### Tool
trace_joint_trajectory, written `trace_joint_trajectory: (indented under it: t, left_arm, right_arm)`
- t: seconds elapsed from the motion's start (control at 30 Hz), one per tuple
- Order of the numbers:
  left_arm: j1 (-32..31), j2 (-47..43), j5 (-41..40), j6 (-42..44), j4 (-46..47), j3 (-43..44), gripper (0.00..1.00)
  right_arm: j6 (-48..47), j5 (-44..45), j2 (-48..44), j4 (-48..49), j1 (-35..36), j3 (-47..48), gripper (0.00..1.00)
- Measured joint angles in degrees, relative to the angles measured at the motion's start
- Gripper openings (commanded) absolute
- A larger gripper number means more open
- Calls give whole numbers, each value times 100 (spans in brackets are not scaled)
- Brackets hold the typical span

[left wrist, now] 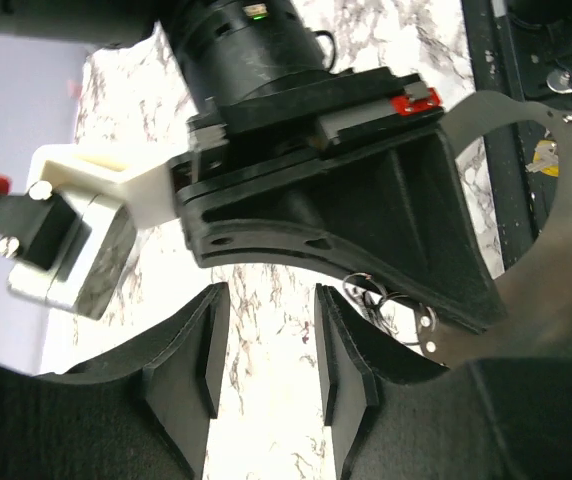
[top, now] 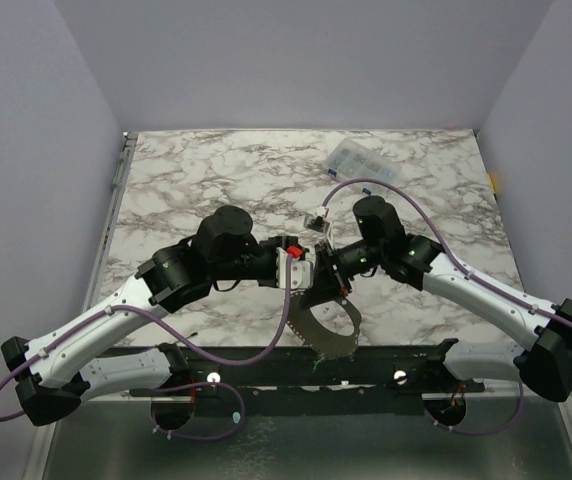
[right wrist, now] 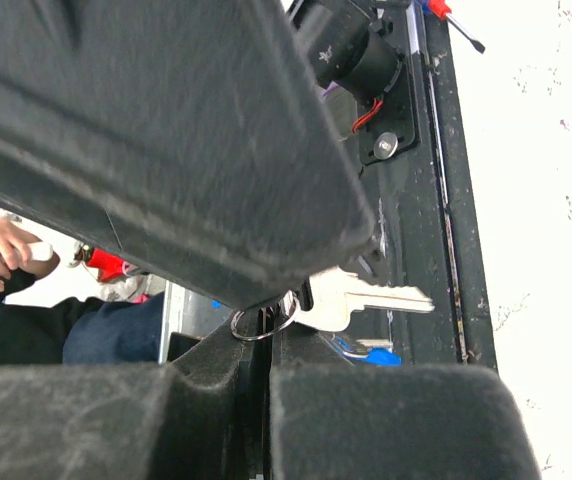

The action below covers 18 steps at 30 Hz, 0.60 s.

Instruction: Put the keys on the keyring

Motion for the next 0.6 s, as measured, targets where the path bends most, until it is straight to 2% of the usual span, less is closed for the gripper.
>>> trace_joint_trajectory:
  t: [0.13, 0.37, 0.6]
  left_arm:
    - [0, 2, -236, -337, 11, 160, 41]
    - [0, -223, -411, -1045, 0, 173, 31]
    - [0, -315, -586, -2236, -74, 385, 32]
  right_arm:
    - [48, -20, -116, 168, 0, -42, 1]
    - [109, 52, -210, 363, 0, -44, 1]
    - [109, 223, -210, 424, 0, -44, 1]
